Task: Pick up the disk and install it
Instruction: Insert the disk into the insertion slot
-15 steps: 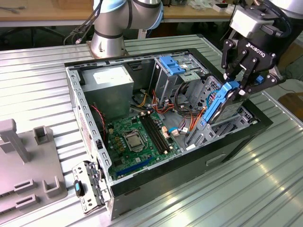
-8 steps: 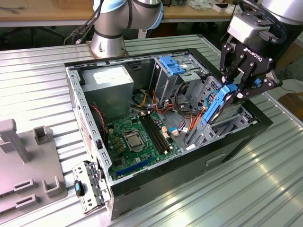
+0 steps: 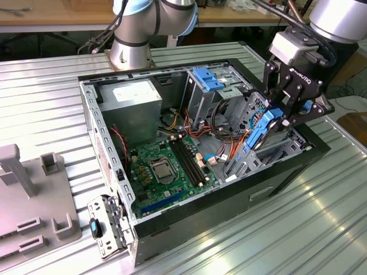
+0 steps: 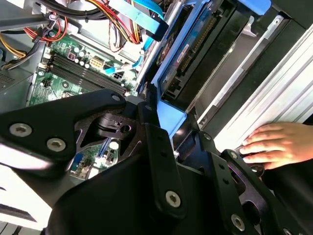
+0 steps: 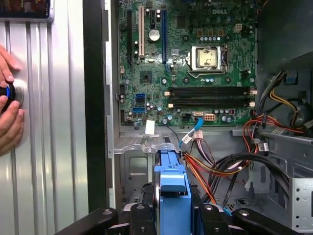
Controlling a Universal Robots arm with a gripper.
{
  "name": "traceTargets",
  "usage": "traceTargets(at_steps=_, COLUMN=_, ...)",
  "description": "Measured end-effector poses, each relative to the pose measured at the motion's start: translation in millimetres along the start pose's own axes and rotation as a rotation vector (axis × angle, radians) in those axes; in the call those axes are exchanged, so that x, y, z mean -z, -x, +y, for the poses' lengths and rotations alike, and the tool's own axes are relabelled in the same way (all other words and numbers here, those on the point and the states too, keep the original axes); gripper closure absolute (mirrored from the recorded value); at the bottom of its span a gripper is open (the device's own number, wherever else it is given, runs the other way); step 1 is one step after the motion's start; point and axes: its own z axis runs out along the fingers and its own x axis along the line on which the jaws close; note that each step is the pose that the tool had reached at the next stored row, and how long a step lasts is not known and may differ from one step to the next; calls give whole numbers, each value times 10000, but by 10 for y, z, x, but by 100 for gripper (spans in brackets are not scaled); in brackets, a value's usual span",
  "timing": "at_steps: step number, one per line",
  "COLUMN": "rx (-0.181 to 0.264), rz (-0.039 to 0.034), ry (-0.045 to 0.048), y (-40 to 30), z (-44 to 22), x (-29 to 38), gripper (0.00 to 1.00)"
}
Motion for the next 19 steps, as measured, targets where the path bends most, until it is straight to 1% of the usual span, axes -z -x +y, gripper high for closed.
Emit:
traceTargets(at_steps=1, rx=0, rz=0, ry=0, y=-2, z=3, x=-86, gripper=63)
traceTargets(at_steps=2, rx=-1, rz=0, ry=0, y=-2, z=4, x=-126, gripper=63)
traceTargets(at_steps=3, rx=0, rz=0, ry=0, y=-3, z=5, x=-146, gripper=63)
traceTargets(at_steps=10, rx=-1, rz=4, ry=1, y=-5, z=8, x=-232, gripper=63)
traceTargets(at_steps=11, rx=-1, rz=-6, ry=-1, y=-5, z=8, x=-244, gripper=63)
traceTargets(at_steps=13, rx=0, rz=-1, ry=0, y=-5, z=8, x=-256, gripper=63)
traceTargets(at_steps=19, rx=0, rz=0, ry=0, y=-5, z=9, x=-262, gripper=63)
